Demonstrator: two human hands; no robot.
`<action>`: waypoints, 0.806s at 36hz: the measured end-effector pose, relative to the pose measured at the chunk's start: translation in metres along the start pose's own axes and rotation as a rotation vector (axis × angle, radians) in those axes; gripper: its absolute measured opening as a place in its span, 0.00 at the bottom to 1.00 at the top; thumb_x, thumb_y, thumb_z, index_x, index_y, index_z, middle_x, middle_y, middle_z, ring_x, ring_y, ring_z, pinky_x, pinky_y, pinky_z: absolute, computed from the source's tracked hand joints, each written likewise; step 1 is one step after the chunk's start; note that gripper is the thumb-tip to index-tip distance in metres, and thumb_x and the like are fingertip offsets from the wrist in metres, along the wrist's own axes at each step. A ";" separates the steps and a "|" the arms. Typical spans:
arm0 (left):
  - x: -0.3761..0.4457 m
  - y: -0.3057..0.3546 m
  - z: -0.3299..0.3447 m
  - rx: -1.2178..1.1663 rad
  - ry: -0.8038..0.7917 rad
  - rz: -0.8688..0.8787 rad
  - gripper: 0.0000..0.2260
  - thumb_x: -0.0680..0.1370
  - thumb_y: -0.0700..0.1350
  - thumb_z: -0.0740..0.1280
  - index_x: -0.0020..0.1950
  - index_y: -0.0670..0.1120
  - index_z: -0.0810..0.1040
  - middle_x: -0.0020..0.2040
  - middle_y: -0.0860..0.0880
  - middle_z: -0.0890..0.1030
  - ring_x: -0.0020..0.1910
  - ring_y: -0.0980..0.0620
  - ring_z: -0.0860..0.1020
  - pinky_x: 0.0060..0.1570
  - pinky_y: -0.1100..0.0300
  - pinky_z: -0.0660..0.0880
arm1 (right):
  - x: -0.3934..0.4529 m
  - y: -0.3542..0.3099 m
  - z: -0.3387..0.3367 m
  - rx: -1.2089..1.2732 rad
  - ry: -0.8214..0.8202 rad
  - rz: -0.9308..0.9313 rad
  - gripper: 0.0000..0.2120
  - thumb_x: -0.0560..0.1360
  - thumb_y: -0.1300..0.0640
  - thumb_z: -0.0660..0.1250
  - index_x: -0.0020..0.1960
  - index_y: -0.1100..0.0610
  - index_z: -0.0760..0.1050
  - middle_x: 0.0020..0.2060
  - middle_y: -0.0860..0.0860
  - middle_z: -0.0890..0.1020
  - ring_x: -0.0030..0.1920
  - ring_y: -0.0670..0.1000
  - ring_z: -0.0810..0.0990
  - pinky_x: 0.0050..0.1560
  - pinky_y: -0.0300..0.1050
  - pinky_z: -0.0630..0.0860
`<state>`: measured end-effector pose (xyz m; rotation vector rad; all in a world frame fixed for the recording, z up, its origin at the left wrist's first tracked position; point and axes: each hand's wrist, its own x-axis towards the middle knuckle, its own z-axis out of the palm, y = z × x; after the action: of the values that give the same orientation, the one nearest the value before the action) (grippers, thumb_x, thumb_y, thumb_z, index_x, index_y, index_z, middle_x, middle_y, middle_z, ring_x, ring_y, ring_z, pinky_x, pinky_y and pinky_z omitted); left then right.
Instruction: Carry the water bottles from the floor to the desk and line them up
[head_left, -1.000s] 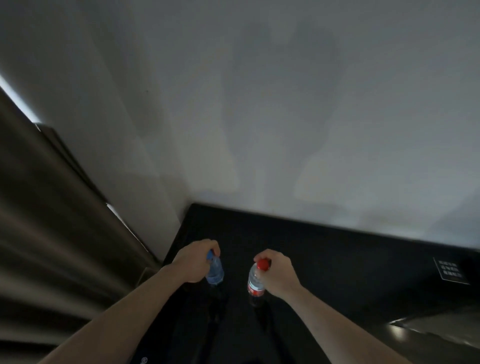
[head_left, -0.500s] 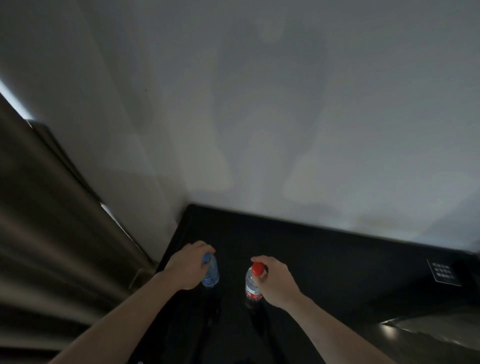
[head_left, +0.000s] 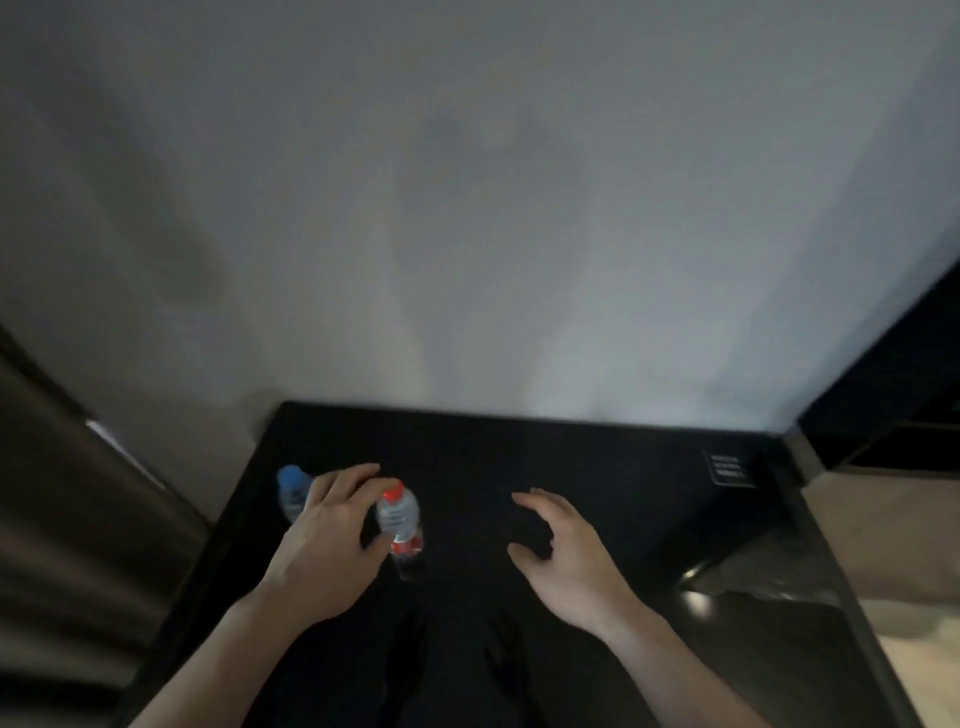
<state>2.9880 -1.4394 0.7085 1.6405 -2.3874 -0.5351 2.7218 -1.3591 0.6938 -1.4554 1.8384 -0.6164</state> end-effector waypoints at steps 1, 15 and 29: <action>-0.002 0.019 0.008 -0.010 -0.007 0.034 0.26 0.77 0.52 0.70 0.74 0.58 0.67 0.76 0.59 0.62 0.75 0.54 0.57 0.73 0.54 0.64 | -0.016 0.010 -0.013 -0.018 0.013 0.014 0.28 0.78 0.49 0.71 0.75 0.39 0.66 0.77 0.38 0.62 0.73 0.44 0.69 0.74 0.44 0.68; -0.067 0.338 0.130 0.043 -0.243 0.537 0.29 0.80 0.55 0.65 0.78 0.60 0.58 0.80 0.58 0.48 0.79 0.54 0.42 0.76 0.52 0.51 | -0.259 0.195 -0.176 -0.116 0.254 0.303 0.33 0.80 0.39 0.64 0.81 0.43 0.56 0.81 0.44 0.54 0.81 0.48 0.52 0.79 0.46 0.55; -0.099 0.557 0.208 0.213 -0.435 0.808 0.32 0.81 0.59 0.60 0.81 0.57 0.49 0.80 0.55 0.36 0.78 0.52 0.33 0.75 0.51 0.38 | -0.424 0.337 -0.289 -0.113 0.473 0.574 0.35 0.80 0.35 0.58 0.82 0.41 0.49 0.82 0.43 0.44 0.82 0.51 0.42 0.79 0.47 0.50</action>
<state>2.4712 -1.1309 0.7455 0.4996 -3.1991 -0.5136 2.3394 -0.8803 0.7296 -0.8059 2.5520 -0.5983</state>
